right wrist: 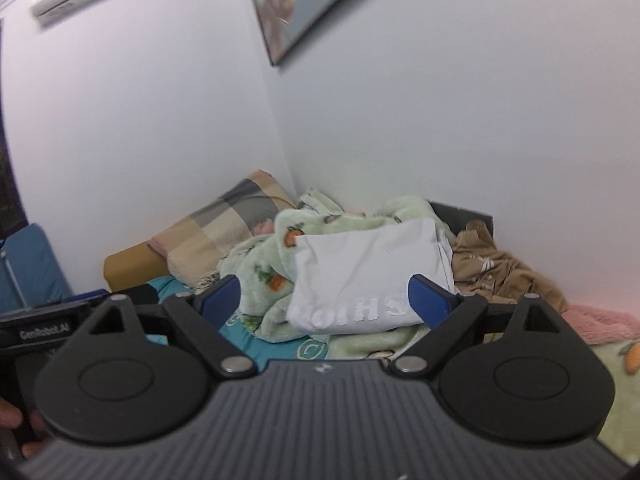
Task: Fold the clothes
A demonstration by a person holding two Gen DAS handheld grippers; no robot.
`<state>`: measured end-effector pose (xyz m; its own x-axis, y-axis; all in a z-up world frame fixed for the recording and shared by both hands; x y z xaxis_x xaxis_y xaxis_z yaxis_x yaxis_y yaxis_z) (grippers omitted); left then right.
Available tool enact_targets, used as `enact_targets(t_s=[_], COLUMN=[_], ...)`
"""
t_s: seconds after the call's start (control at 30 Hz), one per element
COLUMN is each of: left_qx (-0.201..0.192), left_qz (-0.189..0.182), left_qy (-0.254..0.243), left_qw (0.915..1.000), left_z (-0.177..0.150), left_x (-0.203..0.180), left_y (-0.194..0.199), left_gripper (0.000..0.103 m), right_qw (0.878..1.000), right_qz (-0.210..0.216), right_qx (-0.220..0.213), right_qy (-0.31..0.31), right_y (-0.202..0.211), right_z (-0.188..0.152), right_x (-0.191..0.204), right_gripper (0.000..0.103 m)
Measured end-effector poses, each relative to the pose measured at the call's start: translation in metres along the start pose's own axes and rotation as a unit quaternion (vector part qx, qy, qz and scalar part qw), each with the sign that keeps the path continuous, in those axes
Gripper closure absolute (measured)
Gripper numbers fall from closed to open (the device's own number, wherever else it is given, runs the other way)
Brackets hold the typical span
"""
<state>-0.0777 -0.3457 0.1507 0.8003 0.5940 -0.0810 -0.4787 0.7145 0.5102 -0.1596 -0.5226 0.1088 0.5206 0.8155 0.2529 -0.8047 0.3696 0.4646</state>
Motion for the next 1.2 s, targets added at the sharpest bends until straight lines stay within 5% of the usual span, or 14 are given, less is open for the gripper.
enact_targets(t_s=[0.4,1.2], left_qx=[-0.054,-0.062], left_qz=[0.028,0.035], left_qy=[0.003,0.027], left_qw=[0.9982,0.9971], left_z=[-0.085,-0.108], left_x=[-0.021,-0.015], left_y=[0.099,0.121], left_gripper=[0.000,0.000], right_qw=[0.999,0.997], right_qz=[-0.008,-0.033], right_qx=[-0.035,-0.039], right_qy=[0.038,0.050], right_y=[0.069,0.080], right_z=[-0.075,-0.098], right_x=[0.033,0.038], right_gripper=[0.011,0.011])
Point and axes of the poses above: each gripper's, at about its wrist camera, not at the fingertips, and y roughly against the way its jaws point, x to its left, z to its top, the point moved 6 cm from there along -y, roughly the way its jaws point, and after that the axes turned 13 degrees about x, right-handed, at the moved point
